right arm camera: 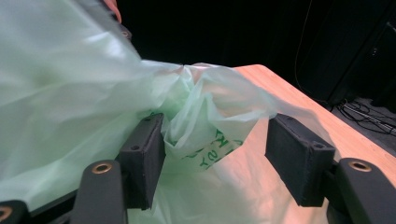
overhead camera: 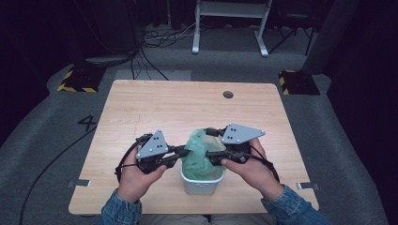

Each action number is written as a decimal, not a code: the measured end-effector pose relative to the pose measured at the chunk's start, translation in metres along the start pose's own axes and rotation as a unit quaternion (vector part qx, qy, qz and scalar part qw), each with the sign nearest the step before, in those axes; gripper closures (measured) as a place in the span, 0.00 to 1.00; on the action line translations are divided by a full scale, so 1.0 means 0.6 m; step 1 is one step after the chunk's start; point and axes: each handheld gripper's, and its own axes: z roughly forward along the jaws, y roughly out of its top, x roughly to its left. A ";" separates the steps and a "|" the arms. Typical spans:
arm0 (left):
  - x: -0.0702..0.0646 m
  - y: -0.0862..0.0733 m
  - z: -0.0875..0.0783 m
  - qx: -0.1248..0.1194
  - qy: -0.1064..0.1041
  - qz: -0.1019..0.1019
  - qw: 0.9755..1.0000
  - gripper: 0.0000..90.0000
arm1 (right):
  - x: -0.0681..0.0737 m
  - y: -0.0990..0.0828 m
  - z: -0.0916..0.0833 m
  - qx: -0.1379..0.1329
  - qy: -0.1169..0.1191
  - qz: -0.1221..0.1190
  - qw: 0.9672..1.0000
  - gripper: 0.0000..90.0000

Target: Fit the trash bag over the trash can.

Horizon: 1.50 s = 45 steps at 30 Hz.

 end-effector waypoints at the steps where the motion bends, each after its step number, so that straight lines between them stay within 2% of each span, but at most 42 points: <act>1: 0.000 -0.001 -0.001 -0.001 0.000 -0.003 1.000 0.98 | 0.000 0.000 -0.003 0.002 -0.001 -0.002 1.000 0.43; 7: 0.010 -0.008 -0.011 -0.002 0.008 -0.008 1.000 0.99 | -0.001 -0.003 -0.031 0.002 -0.007 -0.002 1.000 0.42; 9: 0.011 -0.013 -0.014 -0.007 0.013 -0.014 1.000 0.99 | -0.002 -0.007 -0.045 -0.006 0.003 0.015 1.000 0.42; 13: 0.014 -0.016 -0.016 -0.009 0.016 -0.019 1.000 0.98 | 0.000 -0.009 -0.053 -0.005 0.006 0.018 1.000 0.42; 20: 0.014 -0.015 -0.013 -0.014 0.022 -0.022 0.999 0.96 | 0.016 -0.004 -0.052 0.003 0.027 0.007 1.000 0.43; 27: 0.014 -0.015 -0.016 -0.016 0.026 -0.028 0.999 0.97 | 0.026 0.009 -0.065 0.000 0.023 -0.004 1.000 0.44; 32: 0.012 -0.010 -0.014 -0.019 0.028 -0.025 0.999 0.96 | 0.032 0.017 -0.074 0.002 0.037 -0.007 0.999 0.46; 34: 0.008 -0.008 -0.011 -0.023 0.023 -0.028 0.999 0.95 | 0.037 0.016 -0.072 0.008 0.046 -0.010 0.999 0.46; 36: 0.005 -0.005 -0.008 -0.024 0.018 -0.024 0.999 0.91 | 0.042 0.011 -0.063 0.017 0.052 -0.012 0.998 0.46; 37: 0.002 -0.004 -0.006 -0.026 0.013 -0.022 0.999 0.86 | 0.045 0.006 -0.053 0.024 0.059 -0.009 0.998 0.47; 38: 0.000 -0.002 -0.004 -0.029 0.011 -0.018 0.999 0.86 | 0.045 0.006 -0.053 0.024 0.059 -0.009 0.998 0.47; 40: -0.005 0.000 0.000 -0.035 0.002 -0.014 0.999 0.72 | 0.044 0.002 -0.042 0.028 0.061 -0.005 0.998 0.49; 41: -0.008 0.002 0.002 -0.037 -0.005 -0.014 0.999 0.72 | 0.043 0.000 -0.037 0.031 0.062 -0.002 0.998 0.51; 42: -0.011 0.003 0.004 -0.040 -0.011 -0.018 0.999 0.65 | 0.041 -0.001 -0.033 0.032 0.063 0.001 0.998 0.54; 43: -0.013 0.004 0.005 -0.039 -0.010 -0.010 0.999 0.61 | 0.040 -0.002 -0.029 0.034 0.064 0.002 0.997 0.60; 44: -0.016 0.004 0.005 -0.039 -0.011 -0.010 0.999 0.59 | 0.040 -0.002 -0.027 0.037 0.066 0.001 0.997 0.74; 45: -0.017 0.004 0.004 -0.038 -0.008 -0.006 0.999 0.56 | 0.039 -0.002 -0.026 0.044 0.068 -0.007 0.997 0.84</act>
